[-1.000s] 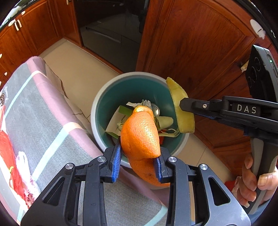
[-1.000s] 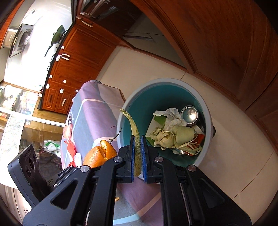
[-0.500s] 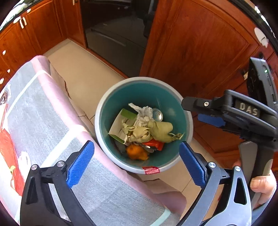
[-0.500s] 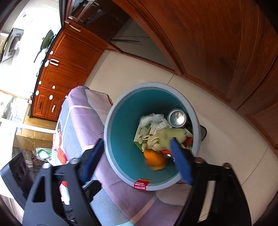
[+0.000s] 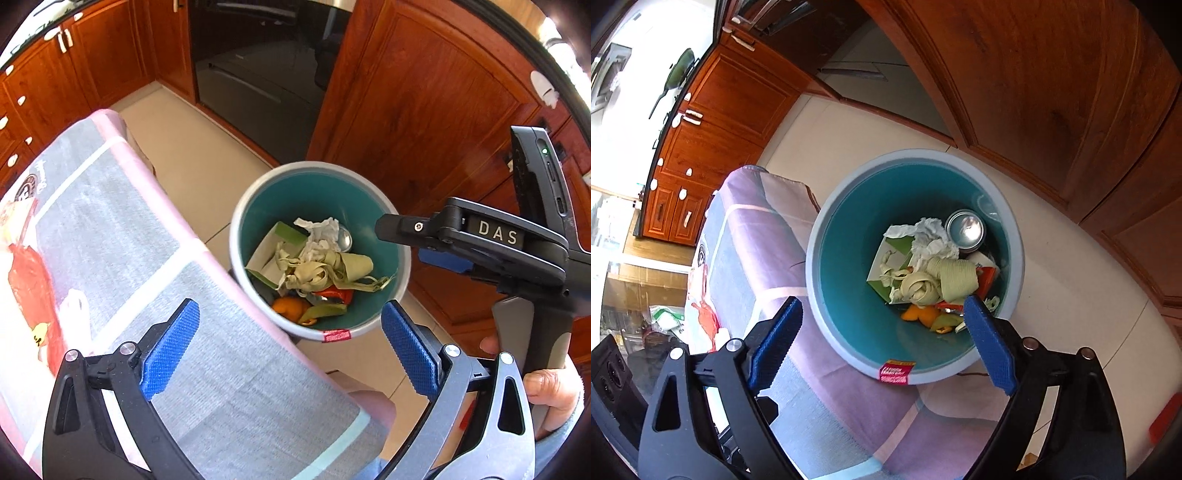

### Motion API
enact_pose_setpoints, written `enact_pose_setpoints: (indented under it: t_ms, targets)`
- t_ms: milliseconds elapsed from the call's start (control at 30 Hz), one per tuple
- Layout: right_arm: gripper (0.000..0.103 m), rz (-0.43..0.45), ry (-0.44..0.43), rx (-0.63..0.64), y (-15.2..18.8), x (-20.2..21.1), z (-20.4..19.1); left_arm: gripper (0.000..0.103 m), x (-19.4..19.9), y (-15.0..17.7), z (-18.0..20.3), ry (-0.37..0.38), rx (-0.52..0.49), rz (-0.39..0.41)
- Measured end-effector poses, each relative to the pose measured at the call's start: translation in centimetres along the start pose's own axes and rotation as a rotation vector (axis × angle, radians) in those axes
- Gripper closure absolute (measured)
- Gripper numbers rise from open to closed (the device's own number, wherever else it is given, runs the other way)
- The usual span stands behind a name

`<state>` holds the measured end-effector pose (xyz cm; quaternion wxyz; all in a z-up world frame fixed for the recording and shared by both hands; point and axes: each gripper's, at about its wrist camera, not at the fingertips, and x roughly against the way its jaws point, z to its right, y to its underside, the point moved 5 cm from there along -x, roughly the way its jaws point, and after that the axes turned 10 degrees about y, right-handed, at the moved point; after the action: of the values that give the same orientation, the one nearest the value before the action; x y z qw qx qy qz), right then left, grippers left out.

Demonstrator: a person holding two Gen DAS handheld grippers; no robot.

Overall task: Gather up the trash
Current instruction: 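Move both open tools back over the table, then grasp the red-and-yellow bag with the left tool while the right tool grasps the clear bag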

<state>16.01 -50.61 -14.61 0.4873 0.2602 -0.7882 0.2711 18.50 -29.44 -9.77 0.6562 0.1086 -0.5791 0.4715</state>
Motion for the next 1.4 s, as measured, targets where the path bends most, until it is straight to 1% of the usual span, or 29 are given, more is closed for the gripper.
enact_pose_setpoints:
  t_ms: [167, 233, 333, 467, 667, 800, 1067, 1400]
  targets:
    - [0.018, 0.006, 0.001, 0.031, 1.2, 0.6, -1.6, 0.004, 2.0, 1.0, -1.5, -0.016, 0.033, 0.032]
    - [0.016, 0.003, 0.001, 0.04, 1.7, 0.7, -2.3, 0.004, 2.8, 1.4, -2.3, -0.025, 0.046, 0.043]
    - [0.015, -0.001, 0.005, 0.057, 2.6, 0.6, -3.5, 0.004, 3.9, 1.9, -4.0, -0.05, 0.072, 0.066]
    - [0.015, -0.026, 0.011, 0.091, 3.8, 0.1, -5.6, 0.004, 5.5, 2.5, -7.0, -0.095, 0.12, 0.104]
    - [0.015, -0.063, 0.029, 0.166, 5.8, -1.0, -9.1, 0.004, 7.2, 3.9, -12.8, -0.112, 0.24, 0.141]
    - [0.015, -0.087, 0.038, 0.215, 7.0, -2.0, -11.6, 0.004, 7.5, 4.8, -15.8, -0.102, 0.307, 0.145]
    - [0.015, -0.134, 0.07, 0.285, 9.0, -4.1, -15.6, 0.004, 7.9, 6.7, -20.3, -0.104, 0.375, 0.142]
    - [0.015, -0.179, 0.066, 0.4, 12.9, -6.3, -21.7, 0.004, 10.7, 12.1, -26.5, -0.123, 0.491, 0.155]
